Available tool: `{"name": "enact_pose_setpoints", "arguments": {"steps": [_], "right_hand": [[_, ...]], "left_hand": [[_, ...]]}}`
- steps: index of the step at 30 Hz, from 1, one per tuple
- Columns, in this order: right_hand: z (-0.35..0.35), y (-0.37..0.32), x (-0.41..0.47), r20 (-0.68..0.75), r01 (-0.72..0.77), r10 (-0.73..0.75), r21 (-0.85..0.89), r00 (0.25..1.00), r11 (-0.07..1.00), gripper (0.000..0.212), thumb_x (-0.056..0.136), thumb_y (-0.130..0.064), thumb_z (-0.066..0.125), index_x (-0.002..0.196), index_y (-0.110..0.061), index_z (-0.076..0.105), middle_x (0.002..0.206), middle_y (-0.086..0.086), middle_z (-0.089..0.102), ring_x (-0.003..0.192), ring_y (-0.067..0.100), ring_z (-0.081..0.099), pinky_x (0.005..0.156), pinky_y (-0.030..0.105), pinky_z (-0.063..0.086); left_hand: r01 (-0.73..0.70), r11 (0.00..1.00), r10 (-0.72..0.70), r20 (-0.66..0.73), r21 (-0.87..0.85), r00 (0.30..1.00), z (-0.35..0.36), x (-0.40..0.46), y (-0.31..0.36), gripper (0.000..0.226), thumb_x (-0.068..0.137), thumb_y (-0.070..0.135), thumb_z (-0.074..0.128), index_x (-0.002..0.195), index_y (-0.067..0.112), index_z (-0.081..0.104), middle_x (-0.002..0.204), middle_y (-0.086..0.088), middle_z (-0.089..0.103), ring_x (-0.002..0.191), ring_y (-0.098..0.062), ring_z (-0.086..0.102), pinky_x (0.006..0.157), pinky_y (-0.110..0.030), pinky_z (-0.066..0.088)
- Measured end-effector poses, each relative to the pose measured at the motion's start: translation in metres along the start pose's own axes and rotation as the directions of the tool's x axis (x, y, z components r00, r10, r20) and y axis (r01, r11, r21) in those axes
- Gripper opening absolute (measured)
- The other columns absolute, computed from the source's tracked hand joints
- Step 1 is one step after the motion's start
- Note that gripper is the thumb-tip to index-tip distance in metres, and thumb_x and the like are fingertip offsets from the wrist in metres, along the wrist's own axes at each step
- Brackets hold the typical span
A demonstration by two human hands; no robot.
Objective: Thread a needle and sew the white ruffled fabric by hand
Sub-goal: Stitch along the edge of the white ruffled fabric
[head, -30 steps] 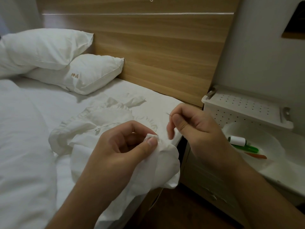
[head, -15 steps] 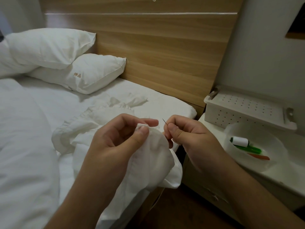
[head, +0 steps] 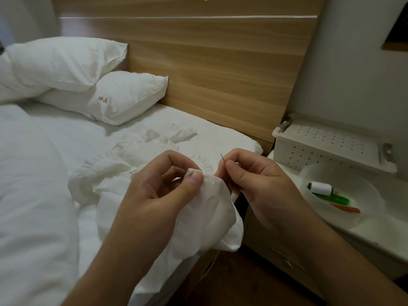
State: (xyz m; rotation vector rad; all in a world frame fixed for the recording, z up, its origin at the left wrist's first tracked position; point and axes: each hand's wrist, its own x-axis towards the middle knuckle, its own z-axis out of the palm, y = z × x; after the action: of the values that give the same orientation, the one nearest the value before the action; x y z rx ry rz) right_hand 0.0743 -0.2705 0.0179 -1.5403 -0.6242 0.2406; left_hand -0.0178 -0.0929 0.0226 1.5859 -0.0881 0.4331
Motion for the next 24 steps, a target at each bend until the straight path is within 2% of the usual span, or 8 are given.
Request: {"name": "enact_pose_setpoints", "arguments": {"steps": [2, 4, 7, 11, 17, 21, 24], "right_hand": [[-0.0006, -0.0023, 0.0001, 0.018, 0.017, -0.017, -0.008, 1.0, 1.0, 0.022, 0.105, -0.014, 0.055, 0.092, -0.014, 0.073, 0.082, 0.005, 0.071, 0.075, 0.016, 0.063, 0.07, 0.024, 0.05], [-0.0016, -0.0039, -0.0001, 0.033, 0.033, -0.033, -0.017, 0.999, 0.999, 0.021, 0.103, -0.006, 0.056, 0.094, -0.011, 0.074, 0.084, 0.006, 0.073, 0.075, 0.02, 0.065, 0.068, 0.025, 0.052], [-0.0041, -0.0051, -0.0009, 0.055, 0.063, -0.06, -0.042, 0.997, 0.997, 0.021, 0.1, 0.003, 0.057, 0.094, -0.006, 0.076, 0.088, 0.008, 0.075, 0.083, 0.033, 0.068, 0.073, 0.034, 0.058], [-0.0063, -0.0069, -0.0023, 0.065, 0.067, -0.063, -0.066, 0.996, 0.996, 0.021, 0.098, 0.007, 0.058, 0.095, -0.002, 0.076, 0.089, 0.011, 0.075, 0.088, 0.038, 0.068, 0.078, 0.045, 0.06], [-0.0085, -0.0074, -0.0034, 0.079, 0.057, -0.048, -0.123, 0.996, 0.991, 0.023, 0.099, 0.007, 0.058, 0.096, -0.005, 0.077, 0.09, 0.013, 0.075, 0.089, 0.039, 0.067, 0.078, 0.05, 0.059], [-0.0082, -0.0086, -0.0045, 0.081, 0.053, -0.044, -0.118, 0.996, 0.992, 0.023, 0.098, 0.007, 0.058, 0.096, -0.005, 0.078, 0.09, 0.011, 0.076, 0.089, 0.037, 0.069, 0.079, 0.048, 0.059], [-0.008, -0.0092, -0.0045, 0.087, 0.046, -0.036, -0.106, 0.996, 0.993, 0.021, 0.098, 0.007, 0.059, 0.097, -0.003, 0.077, 0.09, 0.012, 0.076, 0.089, 0.037, 0.069, 0.08, 0.048, 0.06]], "left_hand": [[0.0, 1.0, 0.0, 0.009, 0.0, 1.0, 0.0008, -0.0001, 0.0005, 0.015, 0.089, 0.03, 0.071, 0.092, 0.016, 0.072, 0.084, -0.018, 0.064, 0.079, -0.029, 0.057, 0.072, -0.046, 0.044], [-0.004, 1.0, 0.003, 0.015, 0.011, 1.0, 0.0009, -0.0002, 0.0001, 0.014, 0.089, 0.03, 0.071, 0.093, 0.017, 0.073, 0.082, -0.017, 0.065, 0.078, -0.025, 0.059, 0.071, -0.044, 0.045], [-0.012, 1.0, 0.012, 0.014, 0.01, 1.0, 0.0002, -0.0002, -0.0006, 0.012, 0.089, 0.028, 0.07, 0.092, 0.017, 0.073, 0.081, -0.015, 0.066, 0.077, -0.023, 0.06, 0.071, -0.043, 0.046], [-0.027, 0.999, 0.027, -0.001, 0.017, 1.0, -0.0002, 0.0003, -0.0016, 0.008, 0.089, 0.026, 0.07, 0.092, 0.018, 0.074, 0.083, -0.01, 0.069, 0.08, -0.023, 0.063, 0.073, -0.043, 0.048], [-0.053, 0.997, 0.054, -0.017, 0.055, 0.998, -0.0025, 0.0003, -0.0025, 0.009, 0.088, 0.021, 0.071, 0.095, 0.02, 0.075, 0.087, -0.007, 0.072, 0.092, -0.039, 0.066, 0.077, -0.044, 0.052], [-0.053, 0.996, 0.054, -0.01, 0.075, 0.998, -0.0024, -0.0002, -0.0018, 0.009, 0.088, 0.023, 0.071, 0.095, 0.023, 0.077, 0.087, -0.005, 0.072, 0.091, -0.034, 0.067, 0.077, -0.044, 0.052], [-0.038, 0.998, 0.038, -0.008, 0.057, 0.999, -0.0019, -0.0005, -0.0014, 0.009, 0.088, 0.024, 0.071, 0.094, 0.022, 0.077, 0.083, -0.006, 0.071, 0.083, -0.024, 0.066, 0.074, -0.041, 0.05]]}}
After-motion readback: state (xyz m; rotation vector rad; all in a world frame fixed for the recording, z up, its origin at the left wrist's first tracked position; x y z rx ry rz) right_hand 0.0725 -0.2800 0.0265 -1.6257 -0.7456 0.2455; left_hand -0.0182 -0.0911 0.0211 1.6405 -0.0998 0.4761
